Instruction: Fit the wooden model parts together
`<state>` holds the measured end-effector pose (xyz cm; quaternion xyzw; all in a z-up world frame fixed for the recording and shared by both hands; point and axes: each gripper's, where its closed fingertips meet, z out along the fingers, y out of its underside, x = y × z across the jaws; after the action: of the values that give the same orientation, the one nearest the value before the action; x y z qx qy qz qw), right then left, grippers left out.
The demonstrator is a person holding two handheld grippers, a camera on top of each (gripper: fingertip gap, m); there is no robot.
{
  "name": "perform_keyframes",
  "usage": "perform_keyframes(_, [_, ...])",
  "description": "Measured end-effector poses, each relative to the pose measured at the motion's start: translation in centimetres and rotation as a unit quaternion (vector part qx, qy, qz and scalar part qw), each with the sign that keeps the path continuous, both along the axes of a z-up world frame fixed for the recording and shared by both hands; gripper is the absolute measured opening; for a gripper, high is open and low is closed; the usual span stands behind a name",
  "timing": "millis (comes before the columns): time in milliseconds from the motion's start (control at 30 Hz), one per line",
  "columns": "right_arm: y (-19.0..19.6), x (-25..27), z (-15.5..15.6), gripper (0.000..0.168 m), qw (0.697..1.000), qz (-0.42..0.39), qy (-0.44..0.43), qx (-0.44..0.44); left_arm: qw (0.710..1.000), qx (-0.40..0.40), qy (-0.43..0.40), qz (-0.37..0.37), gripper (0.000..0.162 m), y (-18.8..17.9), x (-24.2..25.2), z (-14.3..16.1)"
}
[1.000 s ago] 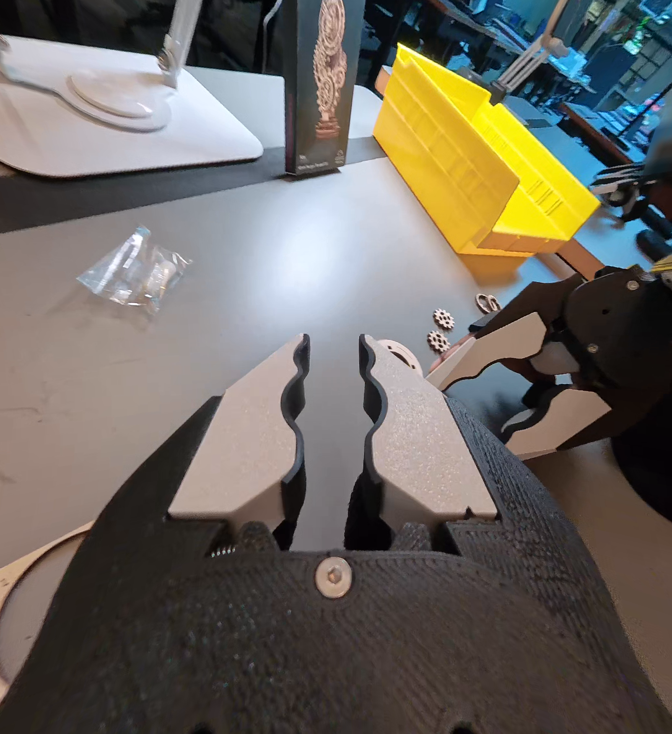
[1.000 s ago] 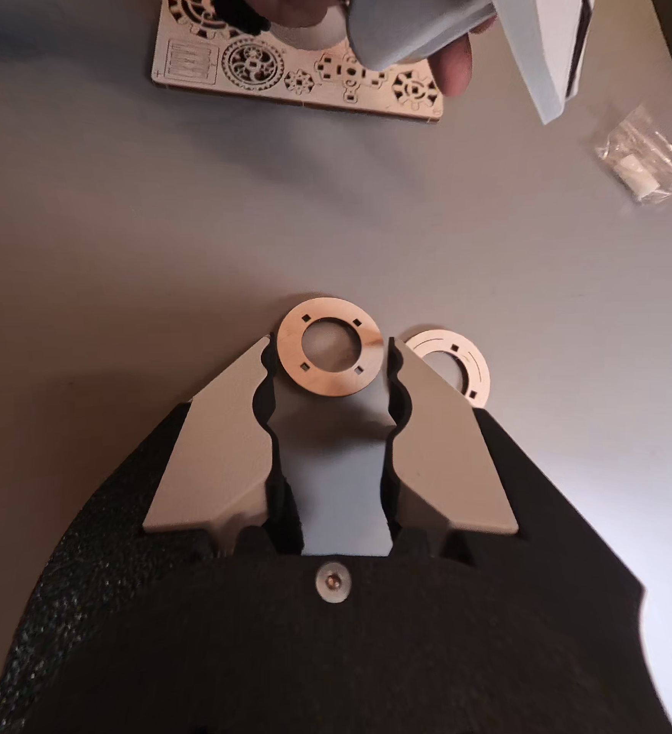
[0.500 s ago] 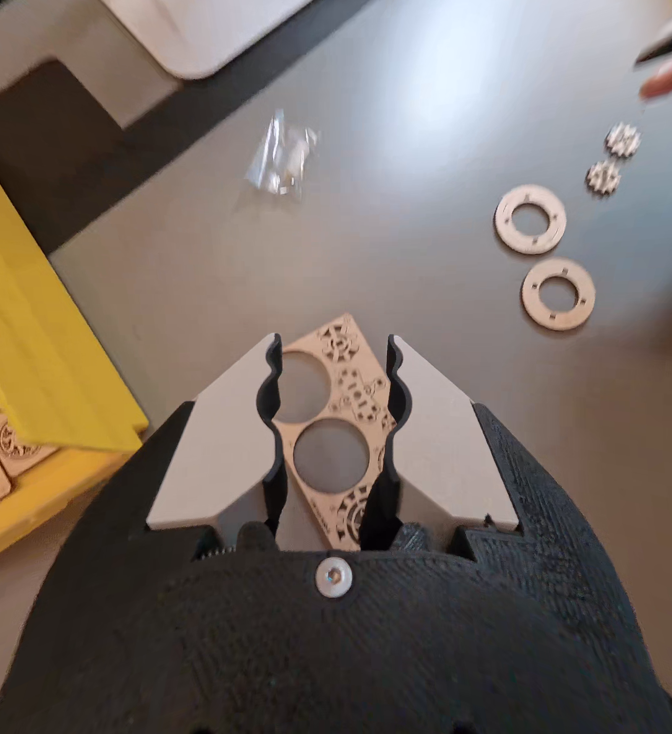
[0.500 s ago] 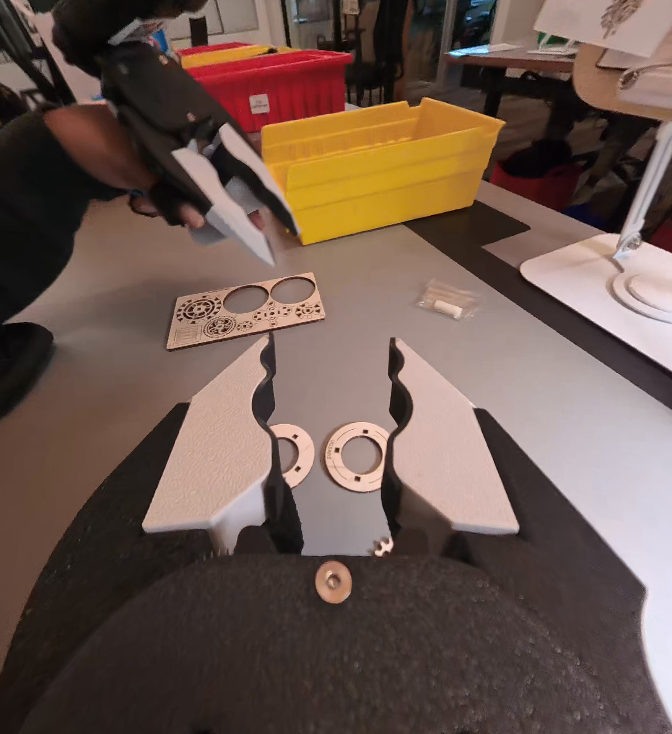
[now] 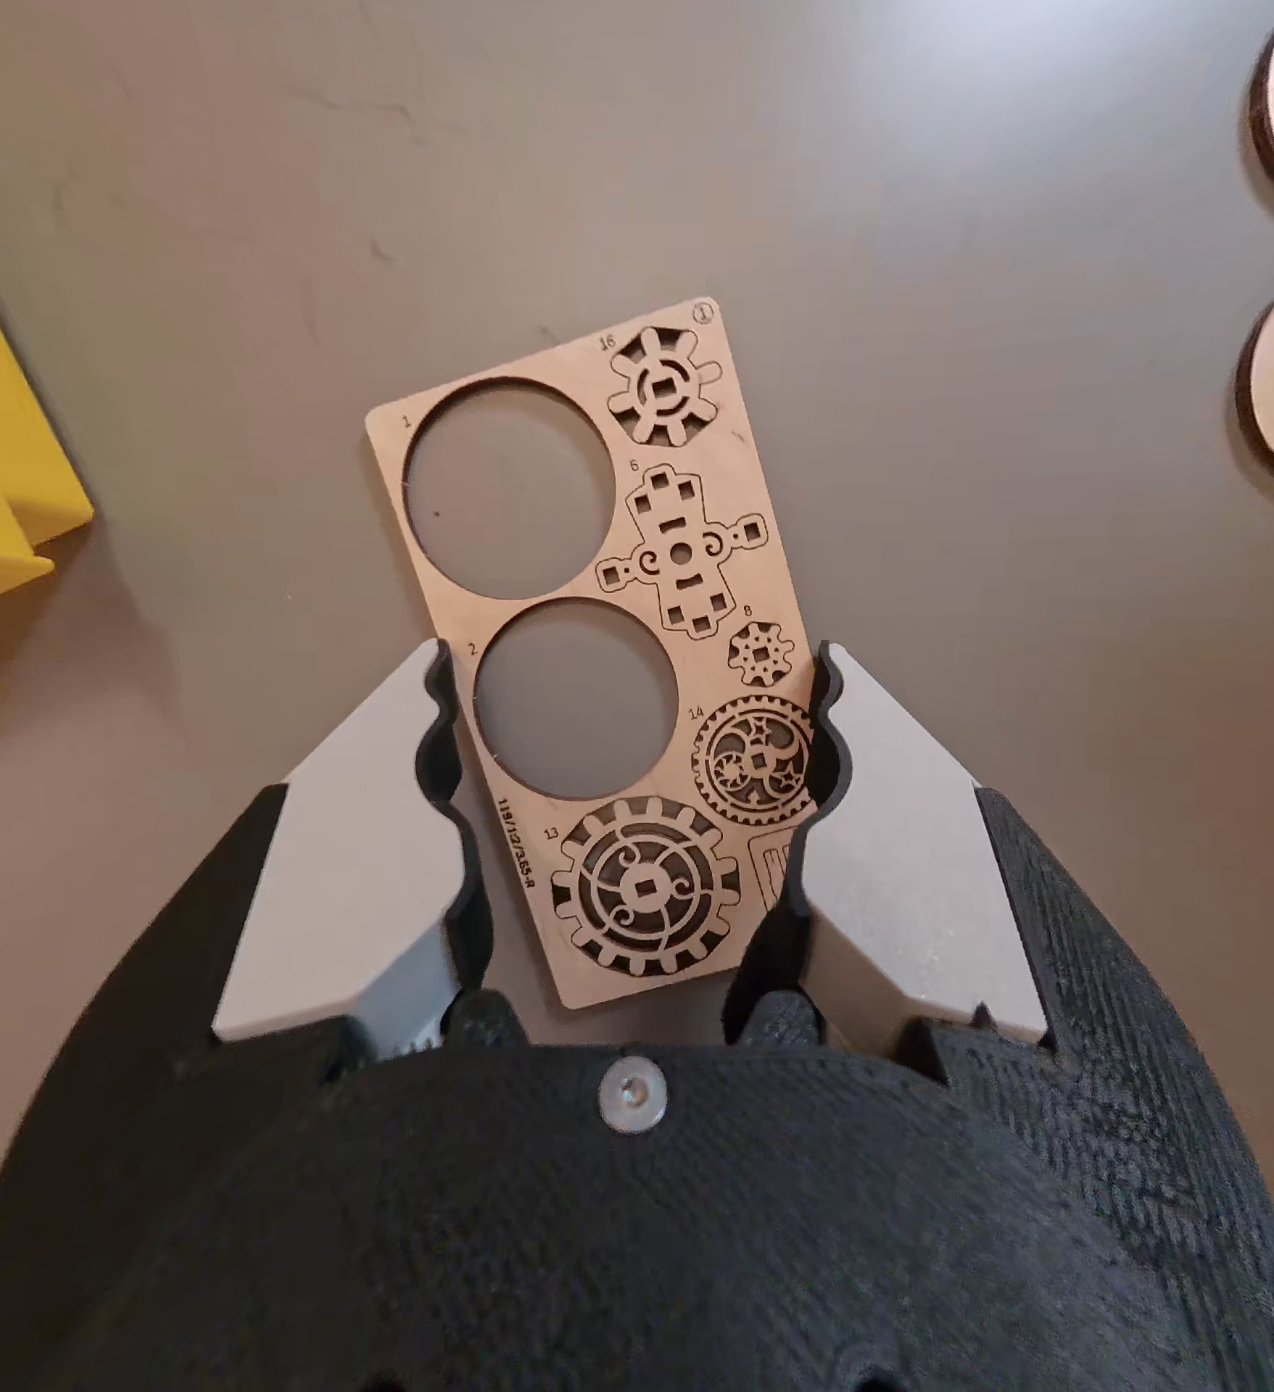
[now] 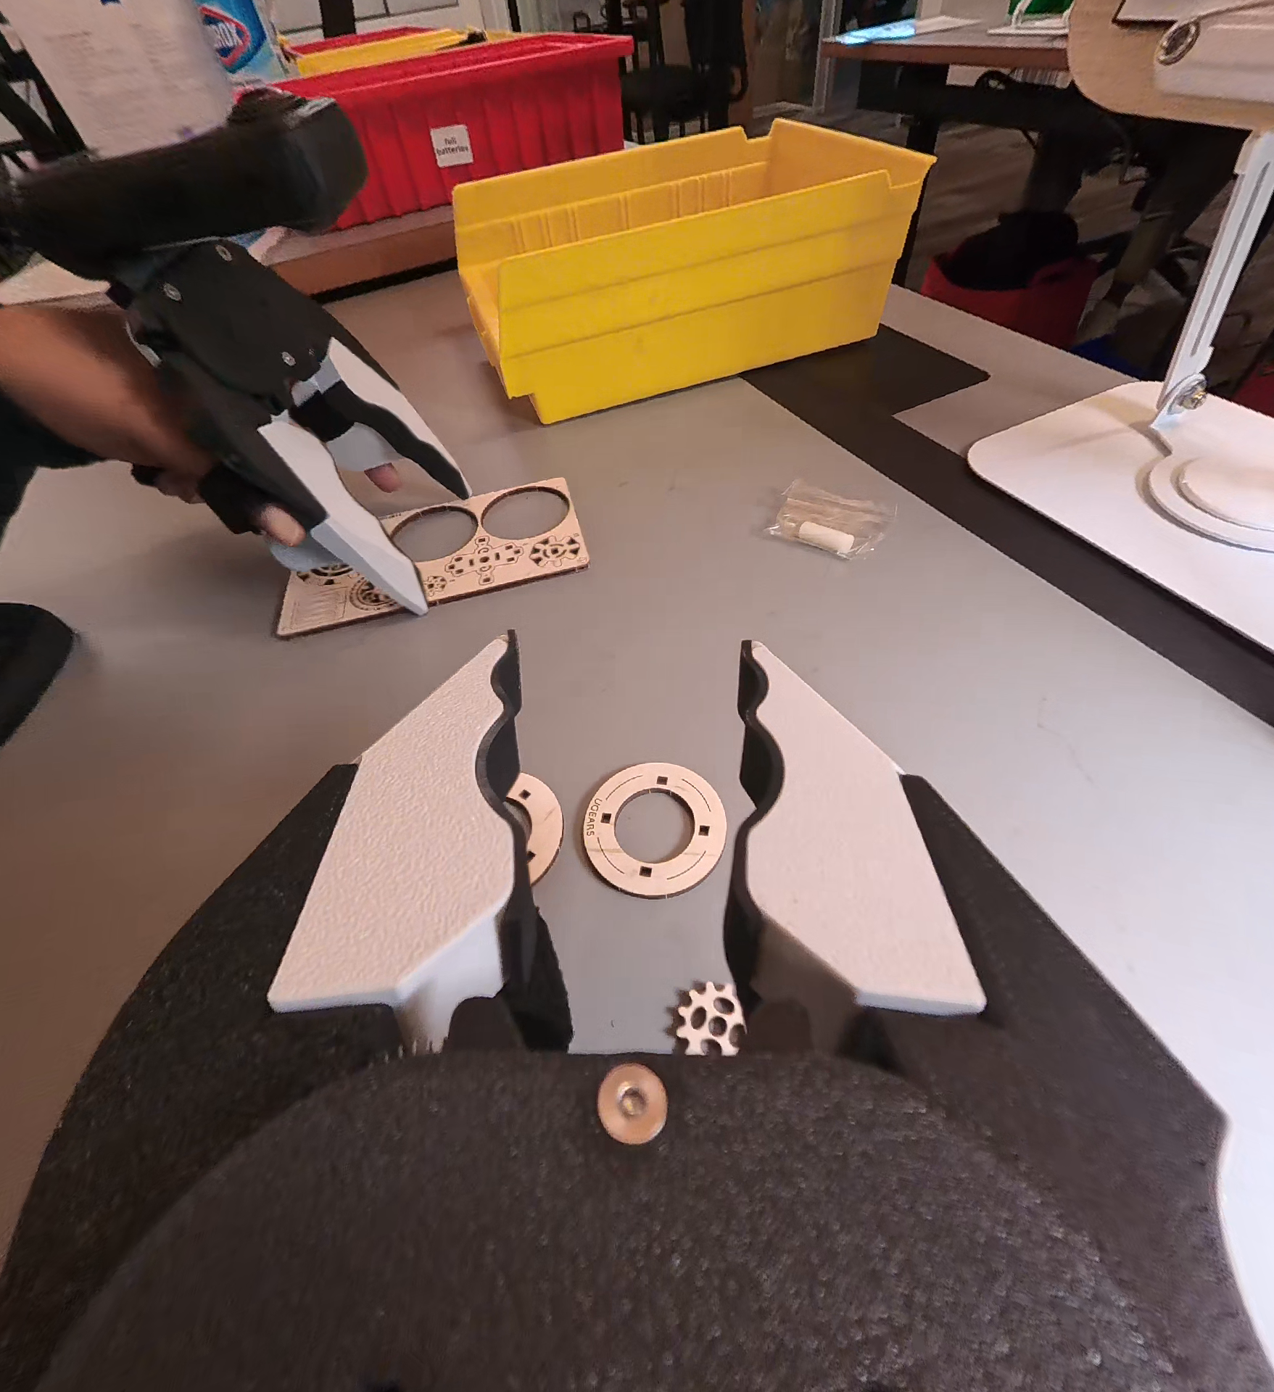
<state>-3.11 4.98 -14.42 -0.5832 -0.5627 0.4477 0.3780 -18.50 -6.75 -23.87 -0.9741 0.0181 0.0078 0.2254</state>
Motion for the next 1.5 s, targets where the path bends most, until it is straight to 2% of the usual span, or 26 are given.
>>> perform_keyframes(33, [0.1, 0.1, 0.0, 0.055, 1.0, -0.002, 0.002, 0.002, 1.0, 0.01, 0.0, 0.01, 0.094, 0.4, -0.2, 0.0])
perform_keyframes(200, [0.8, 0.1, 0.2, 0.053, 1.0, -0.019, 0.016, 0.0, 0.999, 0.034, 0.002, 0.043, 0.094, 3.1, -1.7, 0.1])
perform_keyframes(233, [0.9, 0.1, 0.2, 0.053, 1.0, -0.023, 0.018, 0.001, 0.998, 0.039, 0.004, 0.043, 0.086, 3.7, -2.0, 0.2])
perform_keyframes(267, [1.0, 0.1, 0.2, 0.053, 0.999, -0.026, 0.02, 0.002, 0.998, 0.045, 0.004, 0.041, 0.069, 4.4, -2.1, 0.3])
perform_keyframes(300, [1.1, 0.2, 0.3, 0.053, 0.999, -0.029, 0.022, 0.006, 0.998, 0.051, 0.007, 0.043, 0.059, 5.1, -2.4, 0.4])
perform_keyframes(400, [1.5, 0.5, 0.4, 0.053, 0.999, -0.04, 0.029, 0.013, 0.998, 0.047, -0.001, 0.045, 0.07, 6.3, -2.8, 0.3])
perform_keyframes(467, [1.7, 0.7, 0.5, 0.052, 0.998, -0.047, 0.034, 0.012, 0.998, 0.044, -0.001, 0.041, 0.071, 6.5, -2.8, 0.3])
perform_keyframes(567, [1.8, 0.6, 0.5, 0.051, 0.998, -0.048, 0.042, 0.01, 0.998, 0.058, -0.003, 0.032, 0.068, 6.4, -2.8, 0.3])
perform_keyframes(733, [1.6, 0.1, 0.4, 0.05, 0.998, -0.046, 0.045, 0.013, 0.998, 0.059, -0.007, -0.001, 0.047, 6.0, -1.8, 0.4])
perform_keyframes(800, [1.7, 0.1, 0.3, 0.05, 0.998, -0.048, 0.047, 0.02, 0.998, 0.067, -0.001, -0.01, 0.052, 6.4, -1.3, 0.7])
perform_keyframes(867, [2.0, 0.2, 0.6, 0.049, 0.997, -0.054, 0.057, 0.025, 0.992, 0.123, 0.013, -0.016, 0.047, 8.2, -1.2, 3.1])
perform_keyframes(933, [2.4, 0.3, 1.1, 0.049, 0.995, -0.064, 0.069, 0.024, 0.976, 0.214, 0.028, -0.027, 0.043, 10.9, -0.9, 7.8])
perform_keyframes(1100, [2.6, 0.6, 1.7, 0.046, 0.993, -0.073, 0.094, 0.025, 0.893, 0.44, 0.085, -0.033, 0.029, 17.4, -1.7, 22.5])
perform_keyframes(1200, [2.5, 0.7, 2.1, 0.045, 0.991, -0.074, 0.107, 0.04, 0.856, 0.501, 0.126, -0.002, 0.01, 20.8, -4.3, 28.4])
perform_keyframes(1233, [2.4, 0.7, 2.4, 0.045, 0.99, -0.074, 0.114, 0.044, 0.846, 0.514, 0.142, 0.01, 0.003, 21.9, -5.3, 29.6])
perform_keyframes(1300, [2.6, 0.7, 2.9, 0.046, 0.987, -0.083, 0.125, 0.058, 0.835, 0.525, 0.163, 0.025, 0.0, 23.9, -7.0, 30.9])
perform_keyframes(1500, [3.4, 1.2, 3.7, 0.051, 0.975, -0.123, 0.151, 0.107, 0.828, 0.521, 0.202, 0.052, 0.0, 27.9, -10.3, 31.4])
